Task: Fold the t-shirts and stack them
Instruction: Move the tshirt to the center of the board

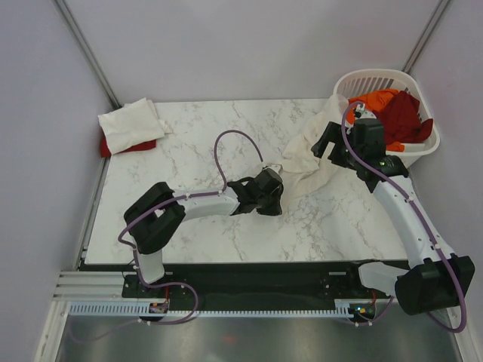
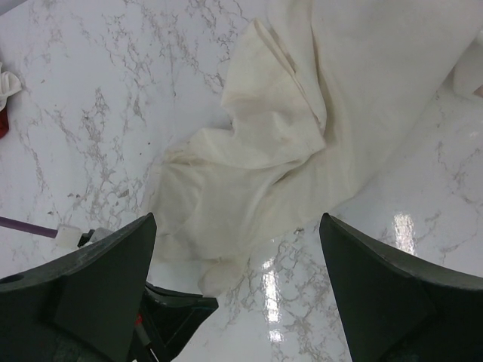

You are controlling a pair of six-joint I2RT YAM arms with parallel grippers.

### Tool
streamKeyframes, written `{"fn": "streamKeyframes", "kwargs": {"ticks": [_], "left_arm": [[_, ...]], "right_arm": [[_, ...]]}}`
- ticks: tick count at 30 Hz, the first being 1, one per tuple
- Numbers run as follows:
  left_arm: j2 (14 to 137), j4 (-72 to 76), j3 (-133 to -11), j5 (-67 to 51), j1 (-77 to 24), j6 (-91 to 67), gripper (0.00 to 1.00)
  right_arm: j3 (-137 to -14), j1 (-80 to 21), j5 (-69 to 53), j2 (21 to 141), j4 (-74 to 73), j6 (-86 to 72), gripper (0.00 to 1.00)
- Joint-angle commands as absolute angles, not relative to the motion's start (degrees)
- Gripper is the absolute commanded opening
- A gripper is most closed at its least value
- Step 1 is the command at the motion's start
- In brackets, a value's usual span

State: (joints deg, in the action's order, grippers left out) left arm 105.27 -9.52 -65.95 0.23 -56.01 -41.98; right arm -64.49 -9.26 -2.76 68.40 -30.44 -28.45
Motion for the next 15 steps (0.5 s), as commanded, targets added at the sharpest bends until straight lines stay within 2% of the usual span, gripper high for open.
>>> {"fn": "streamKeyframes", "kwargs": {"ticks": [1,4,8,11,15], "left_arm": [[101.4,-8.7,-69.1,4.8,-56.1,-40.0,0.02],[93.0,-15.3,-67.2,9.2,-52.5,-38.1,0.02],[67.8,-27.8,-63.8,18.9,-39.0,-33.9,0.02],[56.1,-34.4,-63.9,27.7,-33.4,-29.5,0.02],[53.8,-40.5,-62.6,27.5,-30.0,-28.0,0.02]], "right_arm": [[-64.3,-9.3,-2.8,67.9,-28.7,-28.0,0.98],[-64.5,-9.4,-2.5,67.8,-28.8,-28.0,0.98],[-64.6,-9.4,-4.0,68.3,-28.7,-28.6,0.98],[-63.9,-9.6,-6.1,70.6,-27.5,-29.6,0.98],[-62.0,-10.7,-6.3,72.7,-25.5,-30.6,0.98]]}}
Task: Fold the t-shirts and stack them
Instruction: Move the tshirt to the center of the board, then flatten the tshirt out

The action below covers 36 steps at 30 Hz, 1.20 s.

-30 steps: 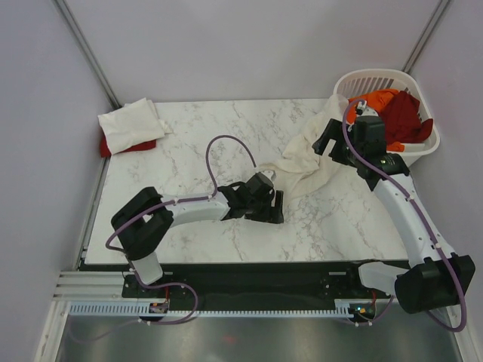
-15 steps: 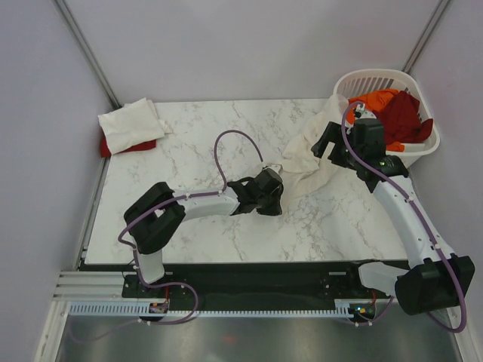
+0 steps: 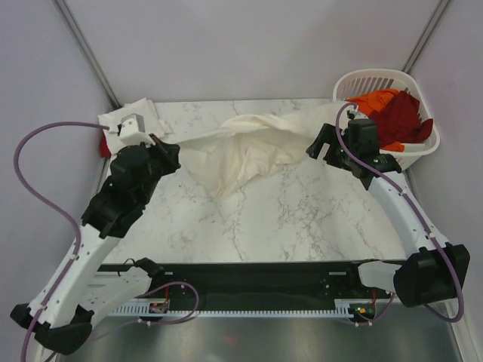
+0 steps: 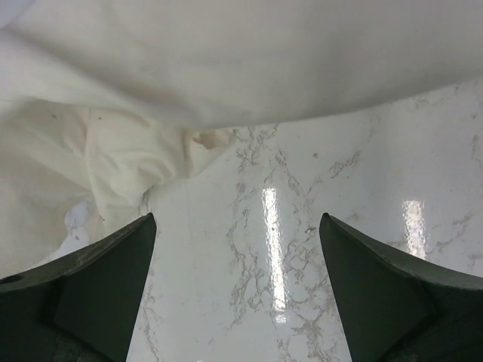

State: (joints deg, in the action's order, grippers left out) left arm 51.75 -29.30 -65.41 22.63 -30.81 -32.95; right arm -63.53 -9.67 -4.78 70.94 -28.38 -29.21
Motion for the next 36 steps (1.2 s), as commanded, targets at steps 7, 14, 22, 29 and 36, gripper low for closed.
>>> {"fn": "streamKeyframes", "kwargs": {"ticks": [7,14,22,29,36], "left_arm": [[53.7,-43.1,-54.9,21.9,-28.1,-29.2,0.02],[52.1,-44.0,-56.3,20.7,-27.2,-22.7,0.02],[52.0,-43.9,-53.1,23.2,-27.0,-22.8,0.02],[53.0,-43.1,-53.0,22.3,-26.5,-22.3,0.02],[53.4,-42.6,-53.0,21.7,-25.8,-22.1,0.02]], "right_arm": [[-59.4,-15.7,-4.6,76.3,-23.9,-31.4,0.98],[-60.9,-16.3,-3.9,81.2,-21.6,-31.9,0.98],[-61.2,-21.4,-0.4,90.3,-20.6,-35.2,0.97],[-58.0,-23.5,1.9,96.3,-16.9,-36.3,0.87],[-58.3,-23.5,0.8,100.5,-14.8,-36.2,0.75]]}}
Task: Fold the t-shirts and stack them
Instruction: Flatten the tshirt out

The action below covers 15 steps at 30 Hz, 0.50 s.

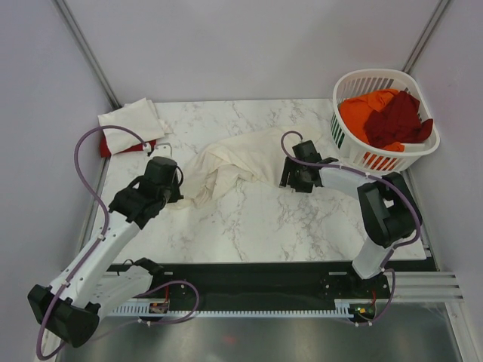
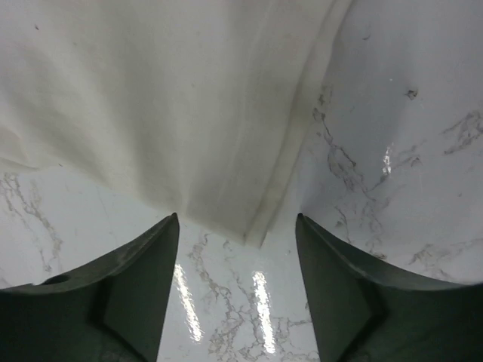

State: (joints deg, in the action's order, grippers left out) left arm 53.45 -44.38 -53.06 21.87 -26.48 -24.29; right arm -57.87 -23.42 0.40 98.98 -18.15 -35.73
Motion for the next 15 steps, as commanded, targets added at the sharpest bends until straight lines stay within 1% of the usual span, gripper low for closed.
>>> {"fn": "streamKeyframes", "kwargs": {"ticks": [1,3,4,6,7,8,9,12,14,15], "left_arm": [[53.4,-42.6,-53.0,21.9,-25.7,-22.0,0.02],[53.7,-42.5,-52.9,21.9,-25.5,-21.9,0.02],[53.8,-42.5,-53.0,21.9,-25.3,-21.8,0.02],[54.2,-42.4,-53.0,21.8,-25.1,-21.6,0.02],[54.4,-42.4,-53.1,21.8,-24.9,-21.5,0.02],[54.5,-42.4,-53.1,21.8,-24.8,-21.4,0.02],[54.8,-42.3,-53.1,21.8,-24.7,-21.4,0.02],[54.8,-42.1,-53.3,22.3,-24.3,-21.2,0.02],[54.8,-42.4,-54.9,22.0,-24.3,-20.7,0.02],[54.7,-43.1,-56.4,20.2,-24.3,-20.3,0.02]], "right_arm": [[-58.4,-23.5,0.3,100.9,-14.4,-36.3,0.68],[-58.4,-23.6,0.1,101.5,-13.8,-36.2,0.57],[-58.4,-23.7,0.2,101.6,-13.5,-36.1,0.46],[-58.7,-23.9,-2.2,101.7,-13.3,-35.6,0.29],[-59.1,-23.9,-2.9,101.7,-13.2,-35.5,0.11],[-59.4,-23.8,-4.2,101.4,-13.2,-35.2,0.02],[-60.3,-23.9,-4.9,101.1,-13.5,-35.1,0.0],[-63.3,-23.9,-5.8,97.7,-16.7,-33.9,0.0],[-69.1,-23.5,-5.7,94.1,-19.9,-33.0,0.0],[-74.4,-23.3,-5.4,92.8,-23.5,-32.0,0.0]]}}
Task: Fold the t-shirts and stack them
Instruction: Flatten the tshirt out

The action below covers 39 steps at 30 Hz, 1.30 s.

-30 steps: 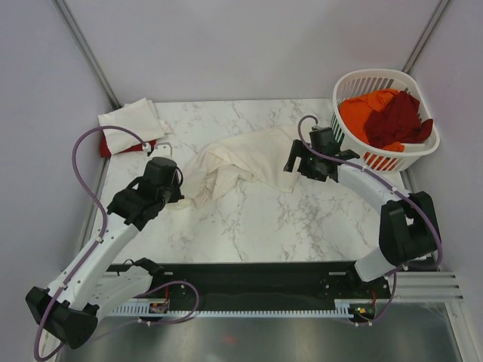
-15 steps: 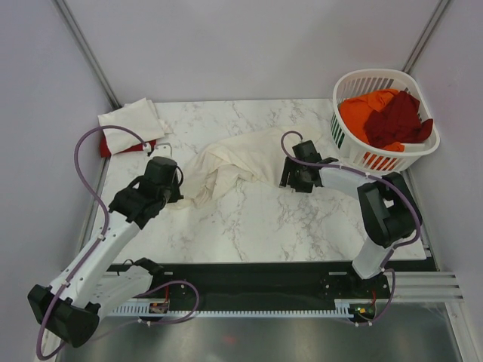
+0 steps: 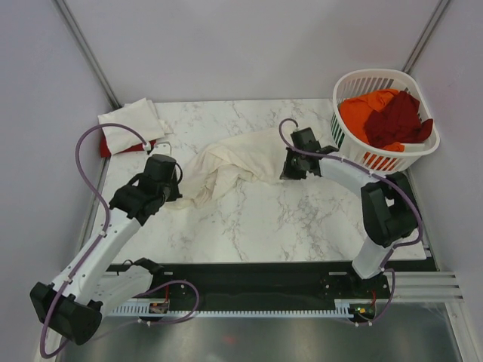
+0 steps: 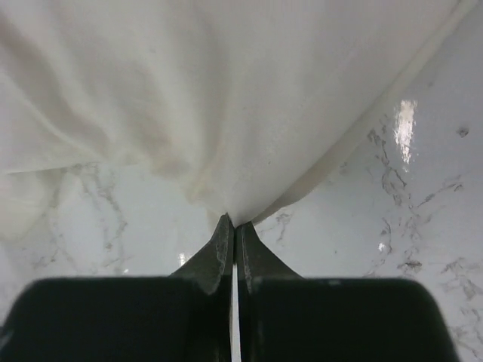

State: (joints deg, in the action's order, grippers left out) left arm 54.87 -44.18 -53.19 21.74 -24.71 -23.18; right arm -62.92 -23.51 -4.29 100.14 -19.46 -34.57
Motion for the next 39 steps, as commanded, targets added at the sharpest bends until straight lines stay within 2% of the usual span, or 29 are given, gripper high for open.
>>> {"fn": "streamKeyframes", "kwargs": {"ticks": [1,8,11,17,27,32,35,37,39], "left_arm": [[54.0,-44.8,-60.4,19.6,-24.3,-20.3,0.02],[51.9,-48.4,-84.5,21.4,-24.3,-13.2,0.02],[51.5,-48.6,-95.8,20.6,-24.3,-10.2,0.02],[47.7,-48.5,-108.0,14.1,-24.3,-7.0,0.02],[42.0,-46.8,-116.7,2.9,-24.0,-4.4,0.02],[47.3,-46.6,-113.5,5.3,-24.1,-4.2,0.02],[54.2,-46.3,-111.8,9.7,-24.1,-3.3,0.02],[59.1,-45.9,-111.4,12.2,-24.1,-2.1,0.02],[69.0,-45.4,-111.6,16.7,-23.3,-0.1,0.02]], "right_arm": [[-77.2,-23.1,-5.2,91.7,-25.5,-31.4,0.0],[-102.8,-17.8,-5.2,81.1,-39.6,-28.7,0.0],[-106.6,-16.0,-6.6,76.6,-41.2,-29.3,0.0],[-105.4,-15.9,-7.2,61.9,-38.8,-28.8,0.0],[-100.3,-15.8,-6.7,48.3,-35.0,-28.7,0.0],[-100.8,-15.9,-1.2,54.0,-37.8,-30.8,0.0],[-101.0,-15.9,4.6,61.5,-39.4,-32.3,0.0],[-101.3,-15.6,8.1,69.6,-40.2,-33.8,0.0],[-101.7,-13.2,7.5,79.4,-40.3,-35.7,0.0]]}}
